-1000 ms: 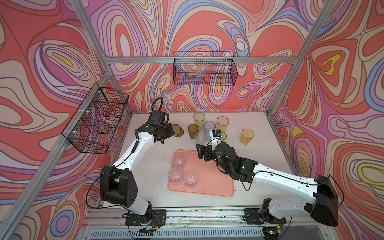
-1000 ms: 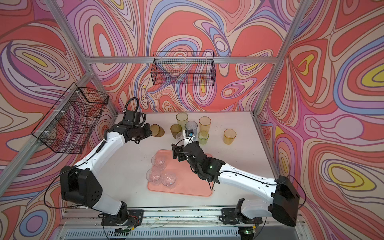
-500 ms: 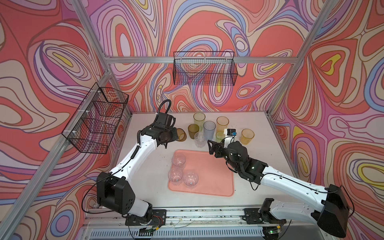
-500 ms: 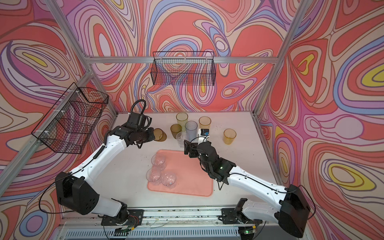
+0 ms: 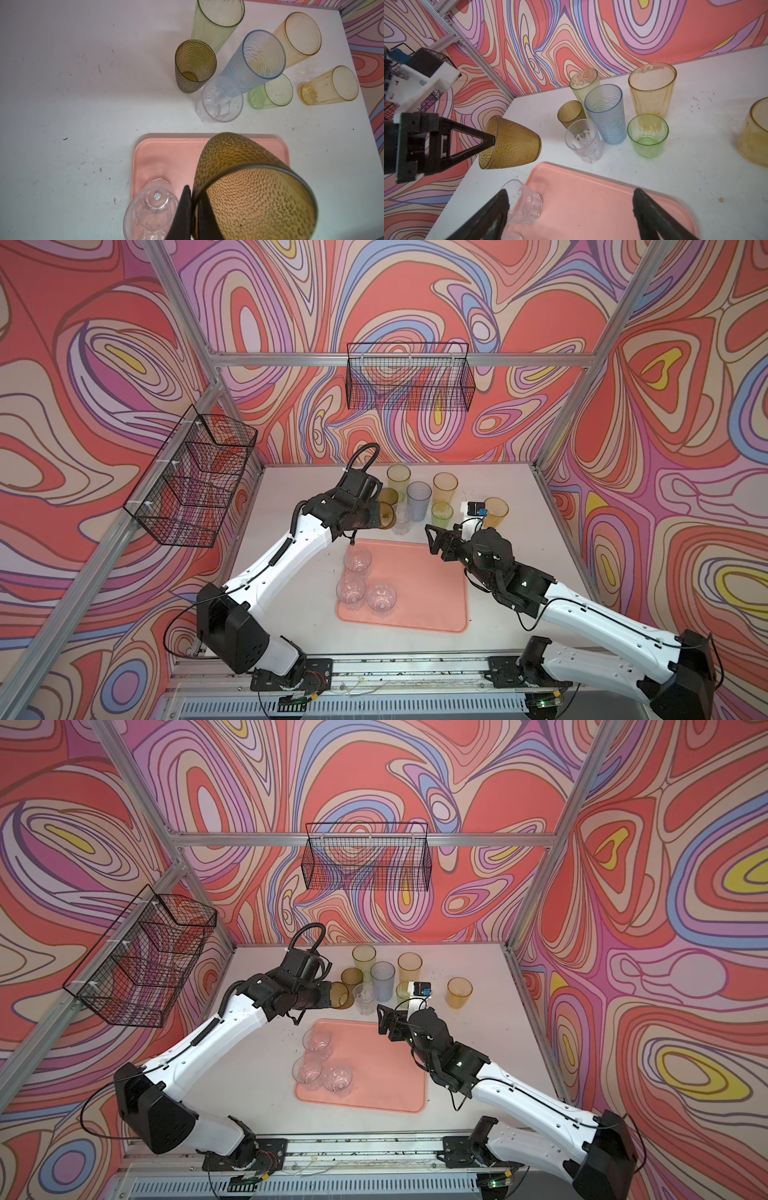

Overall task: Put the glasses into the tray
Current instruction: 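Lift the amber glass with the left gripper and carry it over the tray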

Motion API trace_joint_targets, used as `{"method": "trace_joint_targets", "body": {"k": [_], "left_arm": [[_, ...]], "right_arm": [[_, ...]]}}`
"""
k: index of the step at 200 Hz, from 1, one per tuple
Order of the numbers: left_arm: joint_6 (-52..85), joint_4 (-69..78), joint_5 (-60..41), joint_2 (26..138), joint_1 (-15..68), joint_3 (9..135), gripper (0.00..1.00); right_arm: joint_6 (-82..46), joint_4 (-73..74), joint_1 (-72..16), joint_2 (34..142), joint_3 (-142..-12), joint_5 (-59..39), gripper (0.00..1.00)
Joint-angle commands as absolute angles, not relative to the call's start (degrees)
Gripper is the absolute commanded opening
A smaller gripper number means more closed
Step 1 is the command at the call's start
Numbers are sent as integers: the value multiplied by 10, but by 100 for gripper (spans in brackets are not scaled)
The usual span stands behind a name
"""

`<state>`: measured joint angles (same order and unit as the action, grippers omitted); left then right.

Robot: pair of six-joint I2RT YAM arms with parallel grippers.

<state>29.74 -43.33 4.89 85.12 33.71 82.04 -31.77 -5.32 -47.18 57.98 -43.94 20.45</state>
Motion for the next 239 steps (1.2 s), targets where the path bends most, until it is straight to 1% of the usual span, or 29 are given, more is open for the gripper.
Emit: {"method": "trace_joint_targets", "body": {"k": [1,52,136,239], "left_arm": [[293,-451,72,863,353,836,0],[295,-468,85,871,381,830,0],[310,-496,117,877,417,795,0],[341,-505,122,883,442,730,0]], "right_arm": [[-330,-85,-469,560,-435,207,96],[-345,-89,-469,533,-413,213,96],[-356,-91,-469,534,-407,206,96],[-372,-95,-469,544,-405,205,96]]}}
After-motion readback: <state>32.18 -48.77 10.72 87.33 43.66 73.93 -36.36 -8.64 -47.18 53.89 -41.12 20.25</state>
